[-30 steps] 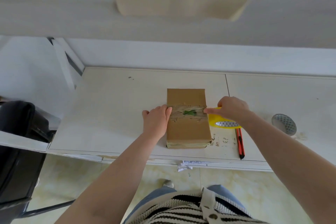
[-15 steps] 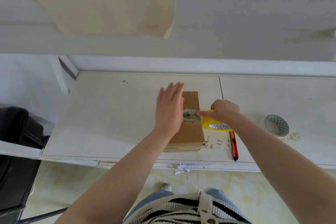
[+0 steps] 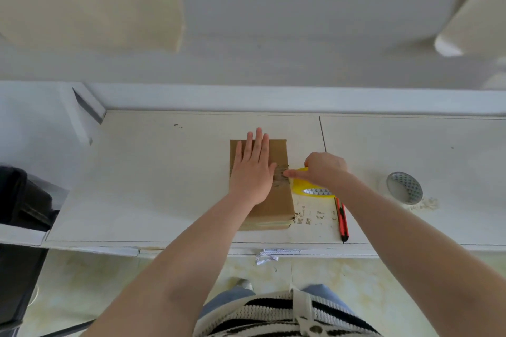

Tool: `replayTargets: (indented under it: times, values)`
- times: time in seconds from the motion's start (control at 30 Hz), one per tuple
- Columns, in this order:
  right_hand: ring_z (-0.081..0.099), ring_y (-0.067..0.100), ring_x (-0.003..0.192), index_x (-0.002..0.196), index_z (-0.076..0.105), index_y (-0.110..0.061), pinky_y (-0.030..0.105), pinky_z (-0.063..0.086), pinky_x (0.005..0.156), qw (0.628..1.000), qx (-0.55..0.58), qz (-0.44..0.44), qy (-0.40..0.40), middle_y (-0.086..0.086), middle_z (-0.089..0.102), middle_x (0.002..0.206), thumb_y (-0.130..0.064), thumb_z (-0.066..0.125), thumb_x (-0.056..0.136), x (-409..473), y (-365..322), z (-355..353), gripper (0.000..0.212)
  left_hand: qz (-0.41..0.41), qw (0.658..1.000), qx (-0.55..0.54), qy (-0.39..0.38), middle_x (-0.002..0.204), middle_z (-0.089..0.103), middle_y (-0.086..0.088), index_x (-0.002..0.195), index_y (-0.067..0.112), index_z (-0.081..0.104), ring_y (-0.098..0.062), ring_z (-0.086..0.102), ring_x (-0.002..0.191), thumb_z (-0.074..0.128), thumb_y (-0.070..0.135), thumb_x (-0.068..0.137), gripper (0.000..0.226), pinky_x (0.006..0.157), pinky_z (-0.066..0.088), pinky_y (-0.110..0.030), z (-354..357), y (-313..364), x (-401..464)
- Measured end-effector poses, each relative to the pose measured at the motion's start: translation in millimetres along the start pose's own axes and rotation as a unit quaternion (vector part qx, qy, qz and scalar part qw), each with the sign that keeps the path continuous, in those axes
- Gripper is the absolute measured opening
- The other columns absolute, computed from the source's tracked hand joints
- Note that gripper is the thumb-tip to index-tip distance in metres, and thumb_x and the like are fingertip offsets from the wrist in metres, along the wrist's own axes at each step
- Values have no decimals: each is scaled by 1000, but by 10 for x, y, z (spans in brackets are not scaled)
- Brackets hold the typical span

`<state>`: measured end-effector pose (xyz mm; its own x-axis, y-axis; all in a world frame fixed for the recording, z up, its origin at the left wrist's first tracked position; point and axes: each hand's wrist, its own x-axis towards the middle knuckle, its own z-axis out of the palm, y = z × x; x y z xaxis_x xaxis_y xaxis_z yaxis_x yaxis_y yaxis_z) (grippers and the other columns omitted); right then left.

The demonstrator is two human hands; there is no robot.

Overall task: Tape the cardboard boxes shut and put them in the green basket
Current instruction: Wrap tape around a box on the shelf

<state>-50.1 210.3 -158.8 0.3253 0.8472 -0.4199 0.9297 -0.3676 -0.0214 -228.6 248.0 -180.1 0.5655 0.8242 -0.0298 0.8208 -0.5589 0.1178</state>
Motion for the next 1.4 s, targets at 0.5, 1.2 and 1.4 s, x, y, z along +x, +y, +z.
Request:
replayTargets:
  times: [0.5,1.2,1.4]
  values:
    - [44,17,57,65,54,-12,30,34,57,970,209,-106,-66,3,44,61,-62,55,87,-113,201,-215,55,-113,986,-116,-48,158,-31,-9,151,29,-26,-25,-24,147,-1,88,73,101,118,-13,-50,-11,-200,-101]
    - [47,19,56,64,49,-12,26,31,53,984,107,-136,33,3,48,61,-45,41,96,-363,-840,-856,46,-240,837,-476,-125,160,-26,-9,152,19,-21,-28,-22,148,58,68,81,117,119,-2,-56,-423,-764,-274]
    - [38,12,47,59,43,-14,25,27,49,983,40,-177,8,-5,42,53,-68,50,86,-376,-787,-1048,60,-218,804,-537,-129,160,19,-13,155,23,14,-33,17,148,66,65,75,105,117,23,-54,-449,-952,-316]
